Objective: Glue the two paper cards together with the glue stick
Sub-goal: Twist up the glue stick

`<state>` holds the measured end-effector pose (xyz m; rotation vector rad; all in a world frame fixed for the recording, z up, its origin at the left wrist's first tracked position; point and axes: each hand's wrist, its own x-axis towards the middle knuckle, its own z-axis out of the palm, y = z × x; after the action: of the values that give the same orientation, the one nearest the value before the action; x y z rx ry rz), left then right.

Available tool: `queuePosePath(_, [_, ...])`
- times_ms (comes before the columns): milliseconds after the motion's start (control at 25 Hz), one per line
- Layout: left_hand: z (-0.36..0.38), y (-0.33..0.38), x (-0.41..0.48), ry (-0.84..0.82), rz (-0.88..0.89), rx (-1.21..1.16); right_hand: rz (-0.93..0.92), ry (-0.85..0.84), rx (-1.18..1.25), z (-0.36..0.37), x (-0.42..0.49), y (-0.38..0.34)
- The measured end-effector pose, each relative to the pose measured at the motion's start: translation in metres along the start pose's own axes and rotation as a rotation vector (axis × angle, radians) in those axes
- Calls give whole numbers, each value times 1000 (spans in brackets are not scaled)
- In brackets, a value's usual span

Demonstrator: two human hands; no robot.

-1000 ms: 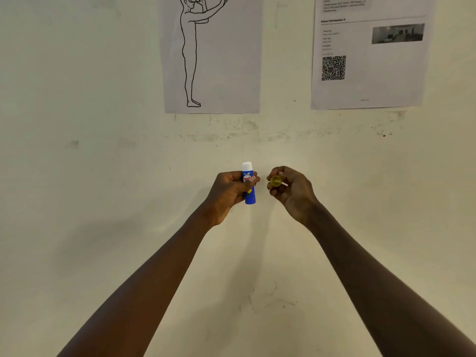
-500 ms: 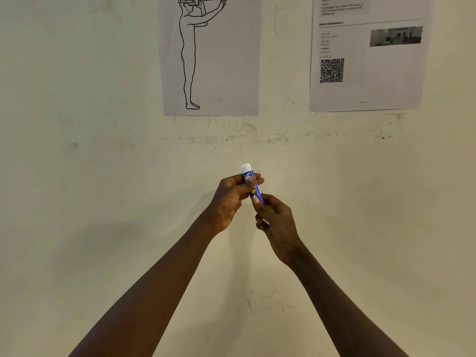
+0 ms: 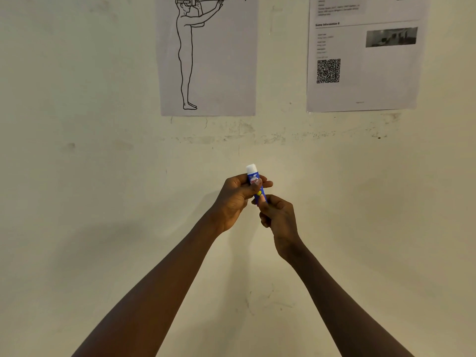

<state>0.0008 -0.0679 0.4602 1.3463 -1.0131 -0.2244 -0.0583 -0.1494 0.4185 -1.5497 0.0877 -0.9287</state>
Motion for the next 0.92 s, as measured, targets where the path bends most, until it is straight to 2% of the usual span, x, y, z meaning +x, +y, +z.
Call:
queuePosePath(160, [-4, -2, 2, -37, -3, -26, 112, -78, 93, -3, 1, -2])
queuePosePath(320, [-10, 1, 1, -116, -20, -74, 290, -183, 403, -5, -2, -7])
queuePosePath(400, [-11, 3, 0, -152, -26, -105, 333, -212, 477, -5, -4, -9])
queuePosePath(520, [-12, 6, -2, -96, -25, -106, 235, -160, 295, -1, -4, -11])
queuePosePath(760, [-16, 7, -1, 82, 6, 9, -209, 10, -310, -1, 3, -5])
queuePosePath(840, [-15, 6, -2, 72, -3, 13, -257, 28, -405, -1, 4, -3])
queuePosePath(920, [-13, 6, -4, 59, -17, -4, -234, 15, -379, 0, 4, -4])
